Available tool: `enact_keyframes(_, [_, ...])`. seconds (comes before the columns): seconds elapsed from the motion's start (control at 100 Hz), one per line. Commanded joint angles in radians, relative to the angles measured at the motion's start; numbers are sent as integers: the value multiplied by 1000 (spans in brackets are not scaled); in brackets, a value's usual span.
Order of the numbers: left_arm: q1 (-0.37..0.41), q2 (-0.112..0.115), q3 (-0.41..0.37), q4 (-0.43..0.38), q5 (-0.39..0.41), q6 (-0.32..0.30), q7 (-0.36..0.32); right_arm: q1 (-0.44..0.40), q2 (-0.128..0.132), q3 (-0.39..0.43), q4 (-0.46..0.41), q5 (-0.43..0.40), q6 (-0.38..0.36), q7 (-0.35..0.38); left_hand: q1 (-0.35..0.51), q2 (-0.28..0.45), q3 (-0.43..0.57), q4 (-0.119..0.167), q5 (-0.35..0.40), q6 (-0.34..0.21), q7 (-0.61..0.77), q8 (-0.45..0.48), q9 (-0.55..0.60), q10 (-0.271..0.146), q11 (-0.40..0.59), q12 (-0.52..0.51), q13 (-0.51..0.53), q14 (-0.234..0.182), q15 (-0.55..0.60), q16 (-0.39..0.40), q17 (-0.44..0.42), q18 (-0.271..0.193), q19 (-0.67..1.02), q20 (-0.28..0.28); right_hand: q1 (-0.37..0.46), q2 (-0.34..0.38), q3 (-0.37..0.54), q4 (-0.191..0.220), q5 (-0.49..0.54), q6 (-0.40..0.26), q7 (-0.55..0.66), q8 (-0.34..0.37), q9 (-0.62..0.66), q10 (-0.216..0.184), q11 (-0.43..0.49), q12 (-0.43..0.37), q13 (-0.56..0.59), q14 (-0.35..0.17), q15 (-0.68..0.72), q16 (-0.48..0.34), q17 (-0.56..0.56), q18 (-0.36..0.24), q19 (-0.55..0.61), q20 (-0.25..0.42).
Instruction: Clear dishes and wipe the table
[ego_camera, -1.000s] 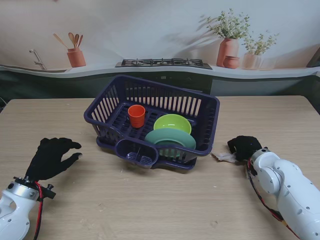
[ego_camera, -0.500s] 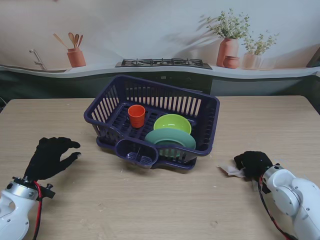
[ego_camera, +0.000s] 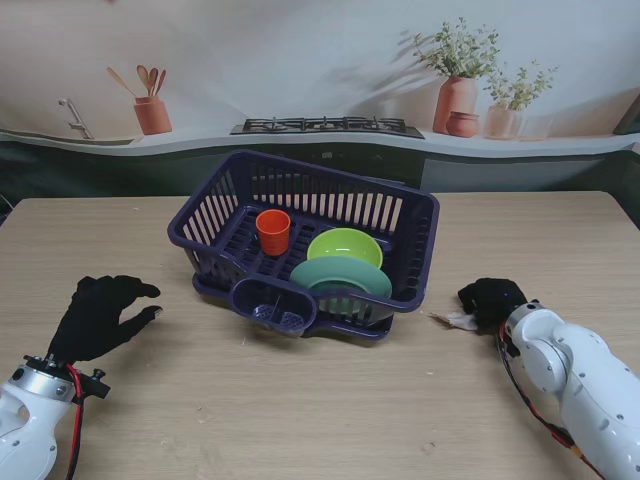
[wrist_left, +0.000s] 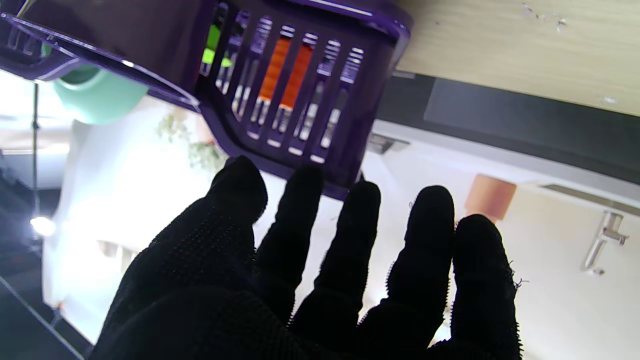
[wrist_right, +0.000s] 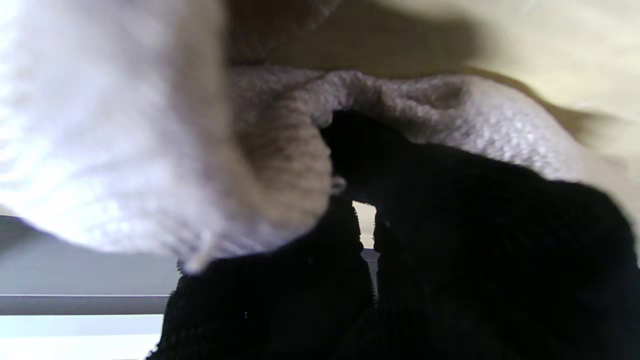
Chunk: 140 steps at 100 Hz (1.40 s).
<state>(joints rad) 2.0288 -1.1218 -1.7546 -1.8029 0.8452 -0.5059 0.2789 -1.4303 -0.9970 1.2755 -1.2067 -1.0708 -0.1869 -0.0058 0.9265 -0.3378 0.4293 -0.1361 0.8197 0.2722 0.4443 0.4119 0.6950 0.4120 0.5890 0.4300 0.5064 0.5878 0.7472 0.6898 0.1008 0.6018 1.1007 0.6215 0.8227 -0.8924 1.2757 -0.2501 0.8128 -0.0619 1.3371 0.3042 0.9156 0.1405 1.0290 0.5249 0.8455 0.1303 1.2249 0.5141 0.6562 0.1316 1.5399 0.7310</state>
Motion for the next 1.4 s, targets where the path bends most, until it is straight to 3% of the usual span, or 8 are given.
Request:
enact_keyframes(0.0, [7, -5, -2, -1, 7, -5, 2, 23, -12, -14, 20, 8, 14, 22, 11, 40, -7, 31, 38, 14, -2, 7, 9, 21, 3, -12, 9, 28, 10, 11, -2, 5, 31, 20, 32, -16, 7, -16, 11, 0, -74, -35, 7, -1, -47, -27, 26, 50, 10, 3, 5, -6, 21, 1])
enact_keyframes(0.16, [13, -8, -7, 6, 15, -10, 31, 91, -16, -83, 67, 27, 53, 8, 13, 42, -9, 31, 38, 15, -3, 7, 9, 19, 4, -11, 9, 27, 11, 11, -2, 5, 31, 19, 30, -19, 12, -15, 18, 1, -77, -39, 14, -1, -50, -35, 26, 49, 8, 2, -1, -1, 15, -1])
enact_keyframes(0.33, [18, -12, -13, 14, 24, -22, 59, 94, -15, -82, 60, 25, 55, 14, 15, 41, -11, 32, 41, 15, -1, 9, 12, 22, 6, -11, 12, 28, 13, 12, 0, 6, 32, 20, 29, -19, 13, -16, 17, -1, -77, -39, 13, -1, -48, -36, 26, 49, 8, 3, 0, 0, 13, -1])
enact_keyframes(0.5, [21, -13, -14, 9, 15, -21, 52, 9, -14, -11, 5, 12, 31, 29, 16, 44, -15, 32, 41, 17, -3, 7, 10, 22, 5, -11, 10, 29, 12, 11, 0, 6, 32, 20, 31, -19, 13, -16, 16, 4, -77, -39, 12, 4, -47, -35, 26, 50, 7, 2, -2, 1, 12, 0])
enact_keyframes(0.8, [34, -13, -18, -1, 3, -16, 39, -187, -9, 190, -119, -30, -101, 47, 19, 51, -25, 34, 41, 18, -8, 7, 11, 25, 6, -10, 17, 33, 23, 16, 15, 15, 68, 39, 33, -14, 11, -18, 8, 10, -76, -36, 3, 7, -45, -31, 22, 53, 3, 1, -6, 6, 12, 2])
enact_keyframes(0.99, [41, -14, -23, -10, -24, -21, 10, -249, -10, 259, -159, -40, -138, 44, 20, 54, -34, 36, 42, 16, -9, 10, 13, 24, 9, -9, 21, 33, 29, 17, 19, 16, 81, 49, 33, -12, 9, -18, 6, 12, -75, -35, 2, 7, -42, -31, 21, 53, 4, 3, -8, 6, 12, 3])
enact_keyframes(1.18, [35, -14, -25, -2, -71, -36, -28, -207, -10, 221, -109, -42, -113, 12, 24, 58, -43, 38, 41, 15, -9, 11, 13, 22, 10, -9, 22, 30, 31, 17, 21, 16, 82, 53, 33, -10, 8, -18, 3, 10, -74, -34, 0, 4, -40, -31, 20, 51, 4, 3, -8, 4, 11, 3])
enact_keyframes(1.39, [31, -13, -27, 3, -121, -42, -65, -63, -11, 82, 25, -18, -30, -52, 28, 59, -53, 40, 36, 12, -6, 14, 11, 17, 10, -9, 22, 26, 30, 15, 22, 13, 83, 56, 32, -8, 8, -17, 3, 7, -73, -34, -1, 3, -40, -32, 19, 50, 3, 2, -10, 2, 9, 4])
